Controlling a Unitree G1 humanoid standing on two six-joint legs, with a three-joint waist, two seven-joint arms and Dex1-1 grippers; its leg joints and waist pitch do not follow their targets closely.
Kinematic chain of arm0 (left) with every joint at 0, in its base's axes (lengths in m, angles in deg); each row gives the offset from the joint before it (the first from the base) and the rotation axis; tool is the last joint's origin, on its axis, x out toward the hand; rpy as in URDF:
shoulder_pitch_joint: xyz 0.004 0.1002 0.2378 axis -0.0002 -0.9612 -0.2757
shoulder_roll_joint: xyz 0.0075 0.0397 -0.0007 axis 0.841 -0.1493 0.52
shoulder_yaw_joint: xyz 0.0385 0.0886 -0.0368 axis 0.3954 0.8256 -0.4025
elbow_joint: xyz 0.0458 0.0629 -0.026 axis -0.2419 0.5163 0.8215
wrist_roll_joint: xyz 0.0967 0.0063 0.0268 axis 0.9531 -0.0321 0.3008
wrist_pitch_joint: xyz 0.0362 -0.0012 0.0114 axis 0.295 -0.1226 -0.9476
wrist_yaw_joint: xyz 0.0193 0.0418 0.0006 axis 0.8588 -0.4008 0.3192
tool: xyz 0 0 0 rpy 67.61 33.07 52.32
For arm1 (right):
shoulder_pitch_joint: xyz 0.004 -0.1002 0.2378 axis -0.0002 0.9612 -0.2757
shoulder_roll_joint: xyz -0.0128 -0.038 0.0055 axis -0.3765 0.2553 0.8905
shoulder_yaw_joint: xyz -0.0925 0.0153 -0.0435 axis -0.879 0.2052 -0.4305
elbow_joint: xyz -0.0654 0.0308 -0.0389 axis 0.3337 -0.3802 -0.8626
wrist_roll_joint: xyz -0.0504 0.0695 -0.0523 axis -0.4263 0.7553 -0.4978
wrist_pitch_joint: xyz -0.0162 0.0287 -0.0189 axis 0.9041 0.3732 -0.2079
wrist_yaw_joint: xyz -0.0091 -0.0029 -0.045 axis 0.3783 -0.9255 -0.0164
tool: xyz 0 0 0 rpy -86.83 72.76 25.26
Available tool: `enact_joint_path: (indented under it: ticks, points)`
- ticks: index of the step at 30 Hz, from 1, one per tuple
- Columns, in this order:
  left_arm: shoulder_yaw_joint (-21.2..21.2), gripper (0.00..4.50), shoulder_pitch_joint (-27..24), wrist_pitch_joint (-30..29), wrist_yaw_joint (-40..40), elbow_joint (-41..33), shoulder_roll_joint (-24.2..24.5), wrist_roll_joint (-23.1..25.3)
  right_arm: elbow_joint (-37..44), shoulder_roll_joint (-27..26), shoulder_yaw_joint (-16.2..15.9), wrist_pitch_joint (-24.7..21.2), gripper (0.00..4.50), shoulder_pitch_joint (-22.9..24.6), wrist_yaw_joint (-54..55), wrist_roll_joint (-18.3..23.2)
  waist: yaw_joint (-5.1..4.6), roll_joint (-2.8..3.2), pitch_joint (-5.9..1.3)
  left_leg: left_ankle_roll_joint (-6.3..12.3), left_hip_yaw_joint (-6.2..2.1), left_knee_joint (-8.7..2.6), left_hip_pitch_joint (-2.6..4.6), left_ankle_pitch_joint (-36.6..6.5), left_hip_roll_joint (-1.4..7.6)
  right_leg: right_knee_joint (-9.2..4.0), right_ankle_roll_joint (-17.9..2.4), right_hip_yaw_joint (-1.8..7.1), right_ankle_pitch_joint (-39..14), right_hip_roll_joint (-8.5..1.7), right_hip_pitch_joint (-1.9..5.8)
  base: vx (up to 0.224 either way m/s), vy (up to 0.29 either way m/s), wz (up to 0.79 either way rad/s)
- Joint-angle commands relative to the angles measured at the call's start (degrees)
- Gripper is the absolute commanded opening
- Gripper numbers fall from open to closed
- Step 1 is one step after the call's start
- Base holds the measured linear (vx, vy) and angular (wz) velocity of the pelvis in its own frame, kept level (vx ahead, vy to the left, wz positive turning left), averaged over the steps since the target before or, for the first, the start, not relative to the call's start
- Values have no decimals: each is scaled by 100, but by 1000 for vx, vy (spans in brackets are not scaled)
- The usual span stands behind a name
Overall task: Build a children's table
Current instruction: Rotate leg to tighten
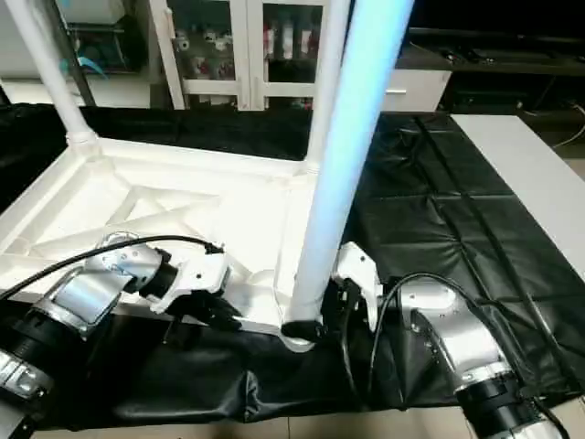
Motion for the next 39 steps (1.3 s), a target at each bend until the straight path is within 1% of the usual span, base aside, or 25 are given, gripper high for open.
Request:
enact_joint_path:
  ticks: [1, 2, 4, 6, 7, 9, 11, 12, 13, 14, 15, 17, 19, 25, 28, 30, 31, 32, 33, 34, 35, 36, 37, 38, 39]
  points:
    - [450, 0, -161, -94, -214, 73, 21, 225, 78, 134, -46, -61, 429, -73, -136, -62, -6, -35, -284, 357, -13, -389, 43, -1039, 154, -241, -1392, 123, -664, -107, 236, 0, 0, 0]
    - [456, 0, -158, -117, -209, 55, 33, 234, 28, 164, -75, -31, 429, -111, -165, -115, -4, -36, -285, 374, -10, -384, 37, -1022, 152, -238, -1398, 124, -647, -110, 241, 0, 0, 0]
    - [459, 0, -159, -143, -198, 33, 43, 242, -14, 192, -111, -7, 394, -145, -197, -163, 3, -38, -285, 387, -7, -380, 32, -1006, 153, -242, -1397, 120, -722, -120, 246, 0, 0, 0]
    - [463, 0, -161, -184, -178, 5, 59, 256, -86, 203, -172, 23, 391, -199, -273, -234, -3, -48, -282, 369, -6, -381, 30, -1066, 154, -250, -1379, 119, -854, -118, 243, 0, 0, 0]
    - [463, 0, -161, -184, -177, 5, 59, 256, -88, 203, -175, 25, 373, -200, -275, -237, 2, -47, -281, 362, -6, -380, 33, -1082, 156, -252, -1370, 119, -885, -118, 240, 0, 0, 0]
    - [461, 0, -161, -184, -170, 5, 60, 258, -104, 192, -189, 35, 373, -213, -281, -258, 4, -41, -284, 349, -8, -380, 38, -1057, 158, -248, -1369, 120, -868, -116, 237, 0, 0, 0]
    - [458, 0, -166, -195, -152, 1, 62, 264, -146, 178, -240, 34, 350, -262, -327, -307, 3, -41, -292, 364, -6, -372, 36, -981, 155, -231, -1395, 117, -734, -108, 244, 0, 0, 0]
    - [460, 0, -169, -200, -151, -5, 65, 265, -164, 167, -245, 39, 347, -277, -328, -316, 8, -49, -295, 389, -4, -366, 34, -944, 154, -225, -1411, 117, -679, -112, 249, 0, 0, 0]
    - [461, 0, -170, -204, -148, -7, 67, 265, -172, 166, -254, 46, 332, -285, -335, -324, 7, -56, -294, 397, -2, -366, 37, -944, 155, -228, -1414, 117, -684, -110, 246, 0, 0, 0]
    - [462, 0, -171, -206, -147, -8, 68, 265, -176, 166, -258, 49, 332, -289, -338, -328, 8, -53, -295, 400, -2, -364, 40, -943, 156, -225, -1420, 116, -689, -112, 245, 0, 0, 0]
    - [463, 0, -172, -214, -145, -12, 71, 265, -188, 165, -272, 58, 312, -300, -348, -343, 5, -50, -292, 399, -2, -365, 38, -959, 153, -230, -1424, 116, -726, -110, 243, 0, 0, 0]
    - [463, 0, -171, -221, -128, -9, 71, 268, -201, 187, -317, 65, 301, -316, -409, -378, 4, -50, -291, 385, -5, -367, 37, -1002, 157, -234, -1417, 116, -780, -113, 245, 0, 0, 0]
    - [464, 0, -169, -219, -118, 2, 72, 275, -229, 202, -358, 79, 278, -326, -453, -431, -5, -54, -287, 356, -8, -371, 38, -1076, 155, -241, -1390, 114, -872, -107, 242, 0, 0, 0]
    - [481, 0, -182, -263, -130, -29, 89, 284, -318, 207, -442, 119, 255, -325, -501, -561, -4, -59, -290, 321, -9, -368, 39, -1121, 151, -241, -1359, 122, -939, -109, 243, 0, 0, 0]
    - [471, 0, -188, -276, -99, -18, 77, 290, -374, 109, -395, 100, 252, -315, -373, -520, -8, -51, -292, 325, -11, -368, 36, -1083, 148, -234, -1376, 119, -872, -102, 240, 0, 0, 0]
    - [329, 0, -149, -225, 280, 183, -106, 299, -755, -314, -105, 5, 252, -407, 405, -500, -30, -30, -280, 294, -1, -376, 37, -1198, 147, -253, -1389, 125, -958, -106, 210, 0, 0, 0]
    - [283, 0, -134, -195, 406, 251, -168, 300, -880, -415, -37, 9, 251, -439, 629, -532, -39, -37, -248, 172, -13, -412, 39, -1509, 141, -308, -1305, 112, -1376, -96, 208, 0, 0, 0]
    - [149, 0, -86, -157, 751, 448, -345, 286, -1144, -595, 86, -18, 251, -514, 1102, -610, -63, -47, -233, 104, -23, -429, 37, -1710, 137, -332, -1220, 106, -1688, -96, 200, -65, -6, -4]
    - [2, 0, -26, -92, 1158, 673, -537, 278, -1389, -796, 250, -89, 251, -586, 1582, -622, -101, -57, -231, -81, -66, -436, 77, -2136, 119, -409, -919, 86, -2550, -125, 173, -65, -6, -4]
    - [-9, 0, -21, -88, 1188, 689, -551, 278, -1407, -811, 262, -95, 251, -592, 1617, -623, -126, -59, -223, -116, -69, -434, 87, -2208, 113, -436, -851, 89, -2701, -118, 141, -63, 1, -4]
    - [-130, 0, 37, -51, 1539, 881, -711, 277, -1588, -978, 406, -169, 251, -648, 1994, -602, -144, -51, -238, -155, -87, -433, 91, -2266, 117, -433, -818, 82, -2760, -127, 141, -58, 8, -4]
    - [-130, 0, 37, -51, 1539, 881, -711, 277, -1588, -978, 406, -169, 251, -648, 1994, -602, -175, -65, -238, -185, -107, -442, 63, -2314, 106, -446, -738, 67, -2850, -121, 151, -58, 8, -4]
    - [-344, 0, 166, -140, 2257, 1226, -1039, 287, -1886, -1373, 723, -332, 251, -751, 2904, -551, -215, -52, -237, -176, -123, -450, 27, -2358, 106, -442, -675, 63, -2866, -118, 151, -61, 19, -10]
    - [-396, 0, 204, -177, 2457, 1318, -1136, 290, -1966, -1504, 820, -388, 250, -782, 3221, -542, -231, -50, -225, -210, -142, -464, 39, -2463, 95, -490, -585, 19, -3092, -121, 149, -57, 26, -13]
    - [-478, 0, 267, -217, 2812, 1467, -1279, 306, -2101, -1661, 882, -374, 250, -841, 3681, -624, -243, -55, -230, -220, -153, -459, 42, -2492, 89, -509, -534, 11, -3183, -127, 147, -57, 26, -13]
